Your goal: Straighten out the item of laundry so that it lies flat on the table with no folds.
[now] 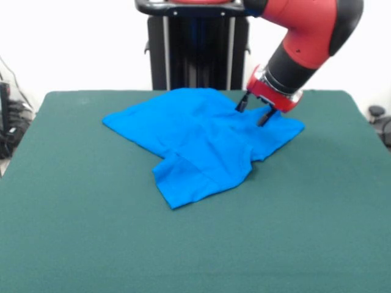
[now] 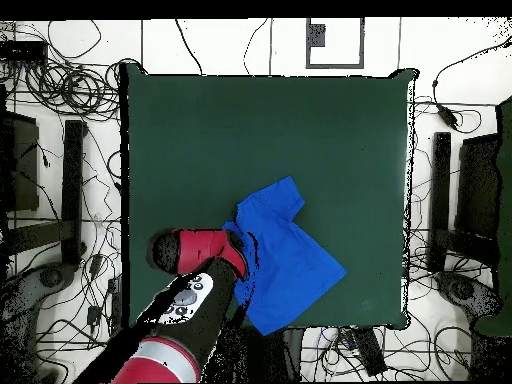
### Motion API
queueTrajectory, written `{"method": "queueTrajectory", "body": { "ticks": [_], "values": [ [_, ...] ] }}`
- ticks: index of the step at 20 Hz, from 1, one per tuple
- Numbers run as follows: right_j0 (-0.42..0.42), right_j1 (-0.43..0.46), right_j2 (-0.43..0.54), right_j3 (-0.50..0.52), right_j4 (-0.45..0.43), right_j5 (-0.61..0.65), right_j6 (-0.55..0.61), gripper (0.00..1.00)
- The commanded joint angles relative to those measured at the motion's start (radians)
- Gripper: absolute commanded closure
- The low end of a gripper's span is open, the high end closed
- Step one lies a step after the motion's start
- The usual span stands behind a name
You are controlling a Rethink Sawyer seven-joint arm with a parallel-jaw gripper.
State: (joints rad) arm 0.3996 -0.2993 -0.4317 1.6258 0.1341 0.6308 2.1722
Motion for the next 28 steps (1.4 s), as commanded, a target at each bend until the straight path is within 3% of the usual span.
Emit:
{"method": "queueTrajectory", "body": {
  "ticks": [1, 13, 28],
  "values": [
    [0.036, 0.043, 0.040, 0.040, 0.087, -0.090, 0.323, 0.00],
    [0.083, 0.120, 0.015, -0.002, 0.157, -0.130, 0.347, 0.00],
    [0.098, 0.125, 0.032, -0.014, 0.265, -0.130, 0.340, 0.00]
  ]
}}
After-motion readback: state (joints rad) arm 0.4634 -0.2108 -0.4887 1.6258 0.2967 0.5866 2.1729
